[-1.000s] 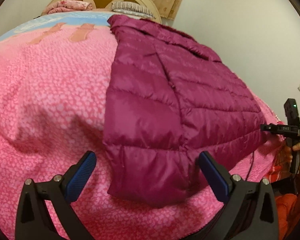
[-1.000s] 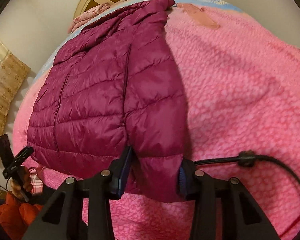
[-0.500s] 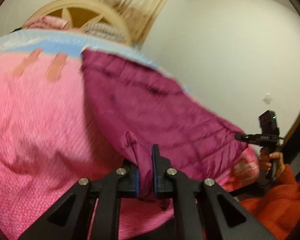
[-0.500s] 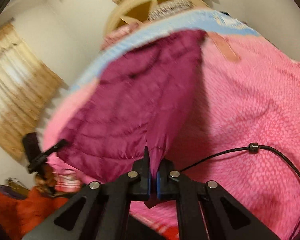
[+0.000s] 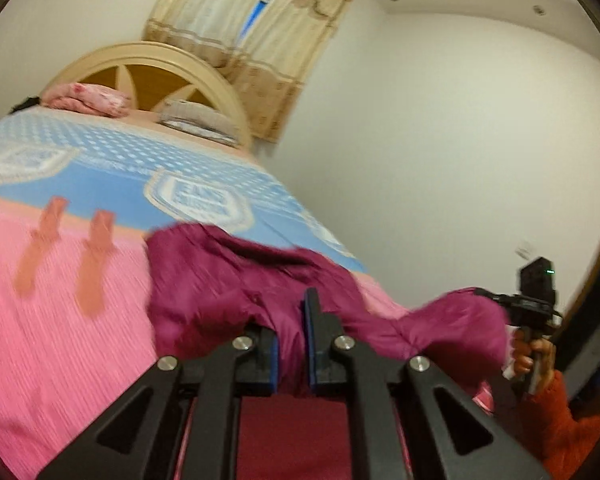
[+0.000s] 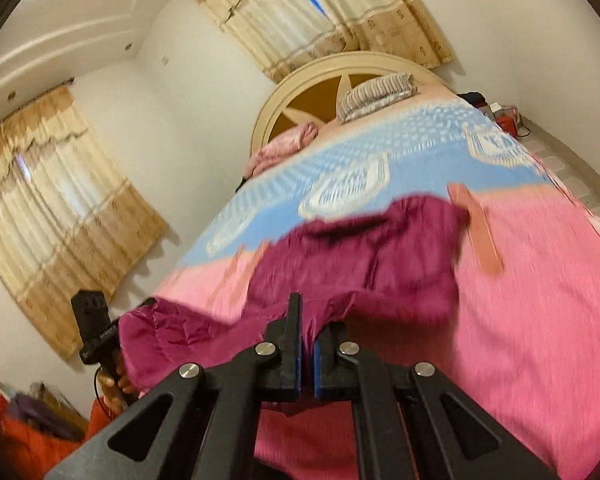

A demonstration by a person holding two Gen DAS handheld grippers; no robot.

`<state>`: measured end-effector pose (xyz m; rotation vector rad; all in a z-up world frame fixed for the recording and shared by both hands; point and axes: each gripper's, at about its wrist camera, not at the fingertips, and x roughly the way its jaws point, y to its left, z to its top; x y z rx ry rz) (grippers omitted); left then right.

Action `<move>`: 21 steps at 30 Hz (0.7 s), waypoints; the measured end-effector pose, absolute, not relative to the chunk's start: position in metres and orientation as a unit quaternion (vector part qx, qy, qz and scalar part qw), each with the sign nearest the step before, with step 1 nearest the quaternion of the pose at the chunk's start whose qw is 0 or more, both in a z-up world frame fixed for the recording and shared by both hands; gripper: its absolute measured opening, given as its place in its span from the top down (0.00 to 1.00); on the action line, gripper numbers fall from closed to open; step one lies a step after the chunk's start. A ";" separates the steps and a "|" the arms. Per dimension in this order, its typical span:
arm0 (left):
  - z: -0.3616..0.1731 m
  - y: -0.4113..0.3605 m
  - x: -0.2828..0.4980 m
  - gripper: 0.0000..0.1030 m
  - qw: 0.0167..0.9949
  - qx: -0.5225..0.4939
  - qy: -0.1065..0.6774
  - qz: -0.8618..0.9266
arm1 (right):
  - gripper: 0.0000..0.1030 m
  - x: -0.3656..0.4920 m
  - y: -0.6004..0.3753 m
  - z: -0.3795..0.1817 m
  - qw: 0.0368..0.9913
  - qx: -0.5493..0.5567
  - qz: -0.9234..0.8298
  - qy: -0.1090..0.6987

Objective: Fold large clothes

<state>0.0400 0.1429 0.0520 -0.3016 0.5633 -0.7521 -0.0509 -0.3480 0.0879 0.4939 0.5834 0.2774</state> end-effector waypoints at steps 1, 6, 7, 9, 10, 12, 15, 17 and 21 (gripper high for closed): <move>0.054 0.138 0.058 0.90 0.885 -0.143 0.275 -0.348 | 0.98 -0.034 -0.352 0.091 0.920 0.239 0.126 0.283; 0.034 0.115 0.173 0.89 0.891 -0.166 0.315 -0.281 | 0.98 0.082 -0.381 0.086 0.927 0.230 0.052 0.293; 0.025 0.110 0.190 0.89 0.891 -0.168 0.324 -0.271 | 0.98 0.107 -0.385 0.079 0.926 0.227 0.037 0.300; 0.000 0.096 0.229 0.88 0.890 -0.160 0.352 -0.243 | 0.98 0.150 -0.394 0.060 0.922 0.227 0.014 0.314; -0.011 0.090 0.238 0.88 0.888 -0.156 0.364 -0.232 | 0.98 0.171 -0.398 0.046 0.919 0.229 0.004 0.322; -0.038 0.076 0.268 0.88 0.884 -0.147 0.394 -0.206 | 0.98 0.205 -0.404 0.019 0.914 0.229 -0.014 0.336; -0.066 0.062 0.299 0.86 0.873 -0.141 0.435 -0.170 | 0.96 0.247 -0.413 -0.025 0.902 0.241 -0.035 0.358; -0.083 0.059 0.314 0.83 0.856 -0.155 0.468 -0.157 | 0.96 0.262 -0.417 -0.045 0.898 0.251 -0.039 0.360; -0.102 0.071 0.329 0.82 0.821 -0.223 0.499 -0.166 | 0.91 0.274 -0.426 -0.077 0.881 0.283 -0.039 0.376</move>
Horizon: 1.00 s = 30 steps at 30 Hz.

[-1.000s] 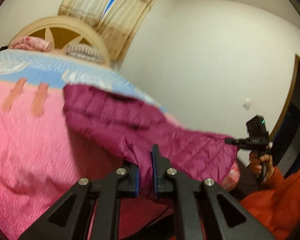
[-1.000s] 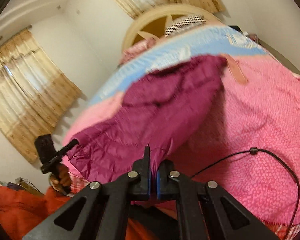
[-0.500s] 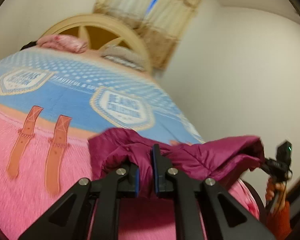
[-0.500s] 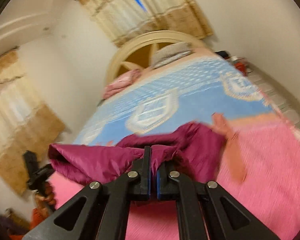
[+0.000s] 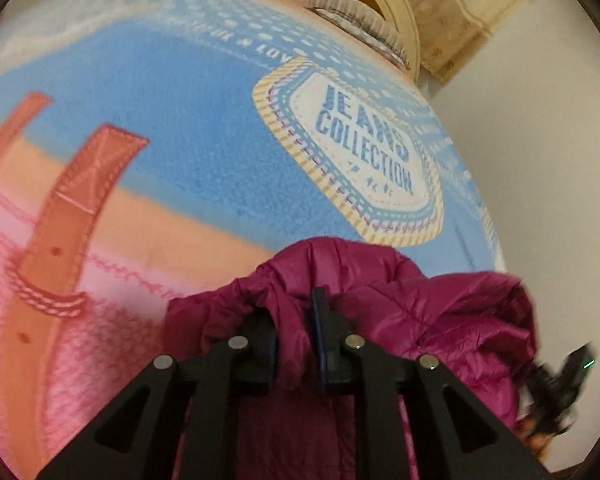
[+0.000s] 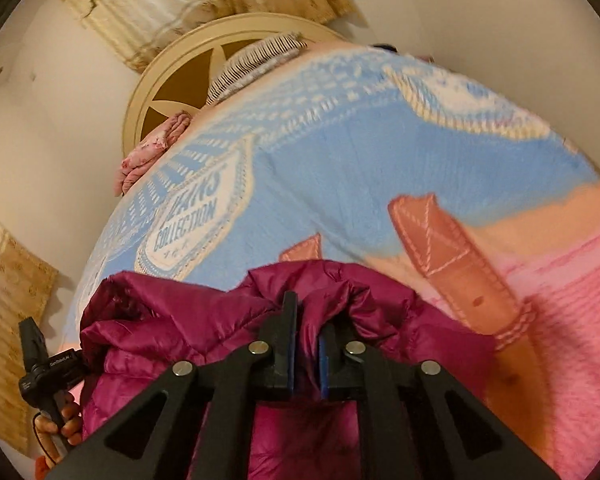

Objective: Fold large clothes

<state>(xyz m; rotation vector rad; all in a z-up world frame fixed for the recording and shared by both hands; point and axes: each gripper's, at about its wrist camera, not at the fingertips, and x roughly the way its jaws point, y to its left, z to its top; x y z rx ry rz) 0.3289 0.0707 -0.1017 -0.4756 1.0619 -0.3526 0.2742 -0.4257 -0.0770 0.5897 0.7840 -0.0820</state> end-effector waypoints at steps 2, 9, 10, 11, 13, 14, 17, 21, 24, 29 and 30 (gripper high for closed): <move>-0.106 0.082 0.333 0.80 0.801 -0.266 0.504 -0.184 | 0.90 0.272 -0.435 -0.089 0.873 0.312 -0.033 0.372; -0.060 0.134 0.323 0.09 0.830 -0.294 0.449 -0.154 | 0.09 0.225 -0.464 -0.061 0.857 0.395 0.018 0.330; -0.049 0.140 0.315 0.00 0.850 -0.276 0.425 -0.141 | 0.09 0.211 -0.467 -0.045 0.869 0.390 0.014 0.305; -0.038 0.148 0.305 0.00 0.870 -0.257 0.400 -0.133 | 0.09 0.201 -0.468 -0.032 0.877 0.384 0.016 0.288; -0.027 0.157 0.288 0.00 0.884 -0.231 0.385 -0.128 | 0.09 0.181 -0.467 -0.011 0.894 0.348 -0.007 0.281; -0.027 0.159 0.277 0.00 0.886 -0.219 0.388 -0.130 | 0.09 0.173 -0.458 -0.004 0.905 0.296 -0.037 0.303; -0.042 0.153 0.243 0.00 0.878 -0.187 0.409 -0.162 | 0.09 0.156 -0.429 -0.015 0.909 0.195 -0.079 0.359; -0.070 0.144 0.205 0.00 0.861 -0.214 0.419 -0.191 | 0.31 0.135 -0.409 -0.049 0.902 0.202 -0.072 0.375; -0.089 0.139 0.195 0.00 0.834 -0.263 0.433 -0.219 | 0.39 0.135 -0.397 -0.070 0.894 0.214 -0.058 0.389; -0.093 0.109 0.190 0.30 0.826 -0.247 0.438 -0.254 | 0.67 0.145 -0.367 -0.080 0.899 0.156 -0.066 0.403; -0.091 0.103 0.187 0.37 0.833 -0.227 0.436 -0.254 | 0.77 0.145 -0.364 -0.078 0.900 0.148 -0.071 0.404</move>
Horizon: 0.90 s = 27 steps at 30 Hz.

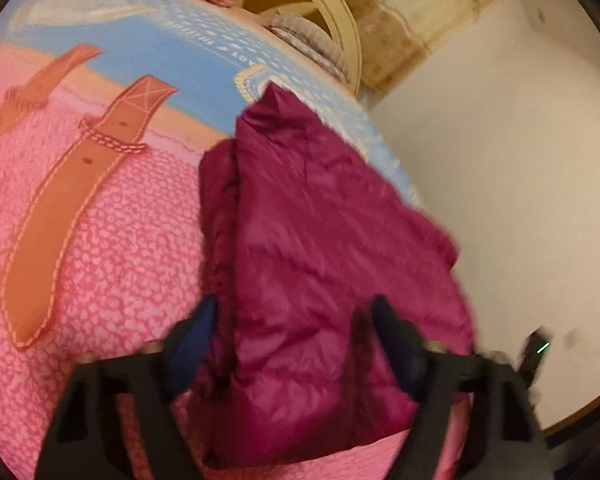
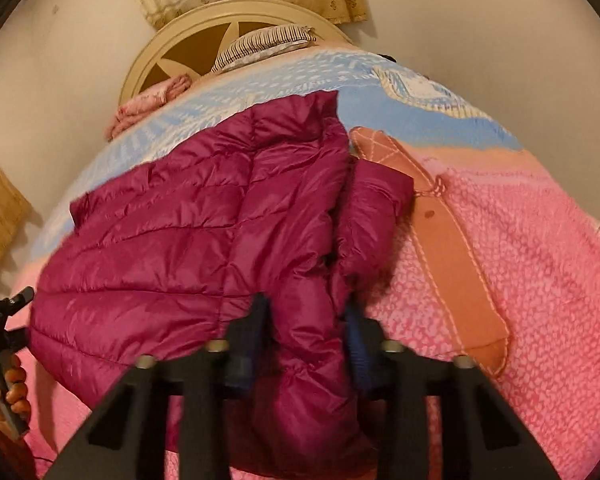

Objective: Fold large clothes
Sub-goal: 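Release the folded jacket with the right tool and withdraw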

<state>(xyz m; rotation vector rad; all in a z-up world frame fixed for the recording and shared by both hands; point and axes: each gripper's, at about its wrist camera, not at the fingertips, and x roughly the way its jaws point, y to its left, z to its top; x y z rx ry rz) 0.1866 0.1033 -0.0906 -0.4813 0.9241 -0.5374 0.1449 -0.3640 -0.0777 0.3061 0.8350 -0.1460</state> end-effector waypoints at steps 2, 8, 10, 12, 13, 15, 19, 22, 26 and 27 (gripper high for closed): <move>-0.084 0.096 0.179 0.62 0.841 -0.192 0.427 -0.271 | 0.85 0.140 -0.358 -0.071 0.905 0.131 -0.071 0.399; -0.068 0.113 0.161 0.79 0.844 -0.191 0.398 -0.303 | 0.89 0.111 -0.346 -0.046 0.919 0.110 -0.055 0.374; -0.070 0.114 0.153 0.79 0.848 -0.179 0.397 -0.302 | 0.89 0.100 -0.347 -0.047 0.920 0.114 -0.052 0.372; -0.080 0.109 0.153 0.77 0.849 -0.164 0.410 -0.292 | 0.89 0.098 -0.344 -0.058 0.916 0.105 -0.056 0.383; -0.085 0.108 0.154 0.73 0.849 -0.160 0.415 -0.284 | 0.89 0.099 -0.344 -0.065 0.913 0.103 -0.060 0.390; -0.094 0.108 0.154 0.67 0.854 -0.155 0.419 -0.265 | 0.85 0.101 -0.347 -0.082 0.905 0.112 -0.067 0.404; -0.099 0.120 0.154 0.31 0.864 -0.151 0.432 -0.211 | 0.69 0.103 -0.352 -0.091 0.904 0.111 -0.083 0.404; -0.087 0.142 0.153 0.30 0.866 -0.165 0.430 -0.195 | 0.61 0.097 -0.356 -0.076 0.898 0.105 -0.085 0.418; -0.051 0.145 0.147 0.30 0.911 -0.074 0.385 -0.131 | 0.61 0.071 -0.356 -0.017 0.931 0.087 -0.104 0.339; -0.036 0.135 0.148 0.30 0.921 -0.050 0.363 -0.128 | 0.61 0.072 -0.351 -0.004 0.938 0.073 -0.102 0.323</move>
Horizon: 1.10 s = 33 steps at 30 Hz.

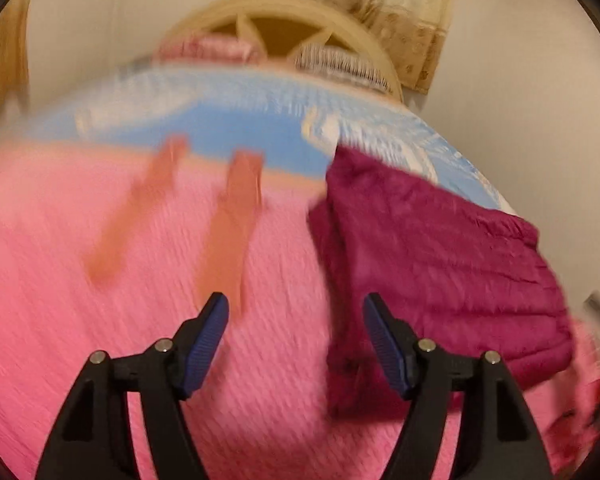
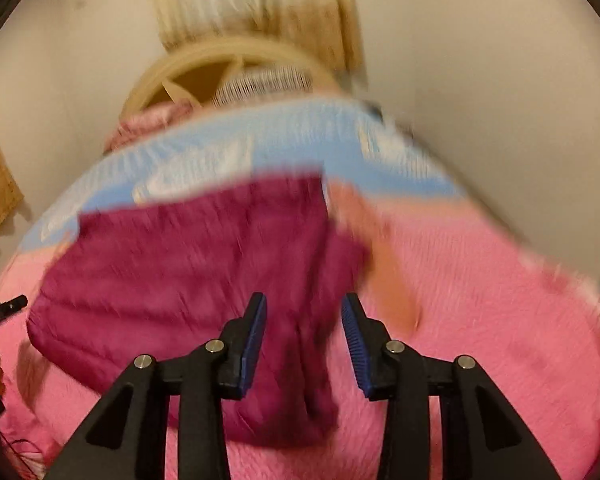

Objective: Fold large clothes
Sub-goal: 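Release the folded jacket with the right tool and withdraw, then grasp the folded jacket end with the left tool while the right tool grasps beside it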

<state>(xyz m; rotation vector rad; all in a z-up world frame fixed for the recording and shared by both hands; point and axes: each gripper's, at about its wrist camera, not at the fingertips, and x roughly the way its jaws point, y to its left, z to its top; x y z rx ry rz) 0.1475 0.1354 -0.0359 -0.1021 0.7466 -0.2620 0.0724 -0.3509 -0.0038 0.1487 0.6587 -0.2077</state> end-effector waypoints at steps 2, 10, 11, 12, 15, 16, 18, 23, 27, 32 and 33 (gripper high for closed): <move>-0.015 0.114 0.153 0.29 0.929 -0.036 0.337 -0.152 | 0.61 0.088 -0.334 0.023 0.948 0.055 -0.090 0.301; -0.011 -0.013 0.228 0.11 0.917 -0.002 0.341 -0.208 | 0.89 0.235 -0.269 0.006 0.937 0.086 -0.035 0.337; -0.020 -0.023 0.241 0.11 0.913 -0.003 0.353 -0.203 | 0.89 0.246 -0.265 -0.005 0.933 0.094 -0.040 0.346; -0.028 -0.030 0.251 0.11 0.911 -0.008 0.365 -0.193 | 0.89 0.257 -0.260 -0.017 0.929 0.099 -0.041 0.355; -0.058 -0.041 0.275 0.12 0.896 -0.041 0.401 -0.188 | 0.89 0.289 -0.252 -0.053 0.919 0.110 -0.028 0.377; -0.065 -0.043 0.277 0.12 0.894 -0.041 0.407 -0.186 | 0.89 0.293 -0.250 -0.062 0.918 0.105 -0.033 0.382; -0.078 -0.049 0.278 0.12 0.894 -0.037 0.411 -0.178 | 0.89 0.301 -0.253 -0.085 0.912 0.115 -0.029 0.394; -0.095 -0.058 0.266 0.08 0.905 -0.017 0.386 -0.180 | 0.89 0.306 -0.259 -0.108 0.904 0.148 -0.007 0.400; -0.100 -0.060 0.269 0.07 0.901 -0.015 0.396 -0.178 | 0.92 0.308 -0.267 -0.119 0.897 0.179 0.006 0.405; -0.105 -0.063 0.273 0.07 0.896 -0.007 0.411 -0.168 | 0.94 0.313 -0.268 -0.124 0.894 0.182 -0.001 0.410; -0.106 -0.064 0.273 0.07 0.896 -0.007 0.412 -0.166 | 0.95 0.313 -0.266 -0.123 0.894 0.178 -0.004 0.410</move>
